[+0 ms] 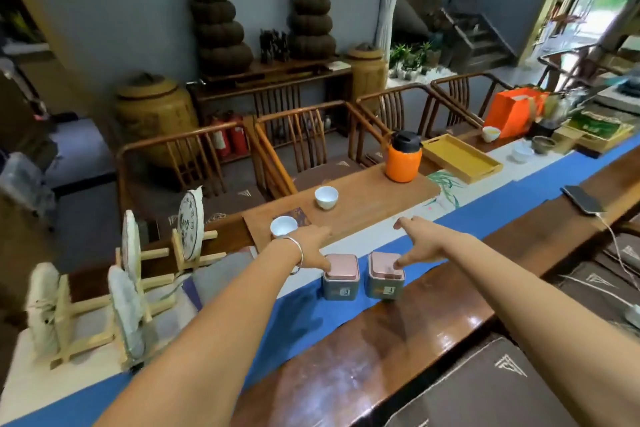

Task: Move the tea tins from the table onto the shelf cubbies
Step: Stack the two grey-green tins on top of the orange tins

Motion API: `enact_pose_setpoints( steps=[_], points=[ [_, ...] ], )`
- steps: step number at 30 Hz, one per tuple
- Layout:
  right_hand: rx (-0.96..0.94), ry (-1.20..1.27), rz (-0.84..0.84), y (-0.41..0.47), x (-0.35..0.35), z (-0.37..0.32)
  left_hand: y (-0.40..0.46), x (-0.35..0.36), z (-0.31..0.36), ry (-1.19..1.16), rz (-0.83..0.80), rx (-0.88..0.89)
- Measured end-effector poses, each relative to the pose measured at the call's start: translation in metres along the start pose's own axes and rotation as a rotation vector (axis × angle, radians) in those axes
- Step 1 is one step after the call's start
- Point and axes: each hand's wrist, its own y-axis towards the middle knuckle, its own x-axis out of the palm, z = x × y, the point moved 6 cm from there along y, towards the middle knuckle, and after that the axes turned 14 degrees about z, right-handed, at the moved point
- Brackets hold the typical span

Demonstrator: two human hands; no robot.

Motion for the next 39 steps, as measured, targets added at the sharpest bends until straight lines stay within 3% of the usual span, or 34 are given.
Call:
enact_pose_setpoints(
  steps=[12, 16, 30, 35, 39],
  points=[
    [-0.114, -0.122, -0.159, 0.102, 0.139, 0.046, 0.06, 0.141, -0.035, -0.126, -0.128, -0.085],
    [-0.122, -0.038, -0.14, 0.109, 0.173, 0.049, 0.073, 0.168, -0.038, -0.161, -0.132, -0.139],
    [-0.17, 0.14, -0.078, 0.121, 0.174, 0.05, 0.075, 0.165, -0.035, -0.071, -0.132, -0.085],
    [-0.231, 0.143, -0.117, 0.113, 0.174, 0.019, 0.045, 0.144, -0.048, -0.001, -0.133, -0.044],
    [-0.324, 0.129, -0.154, 0.103, 0.172, -0.024, 0.001, 0.122, -0.071, -0.033, -0.123, -0.12]
  ],
)
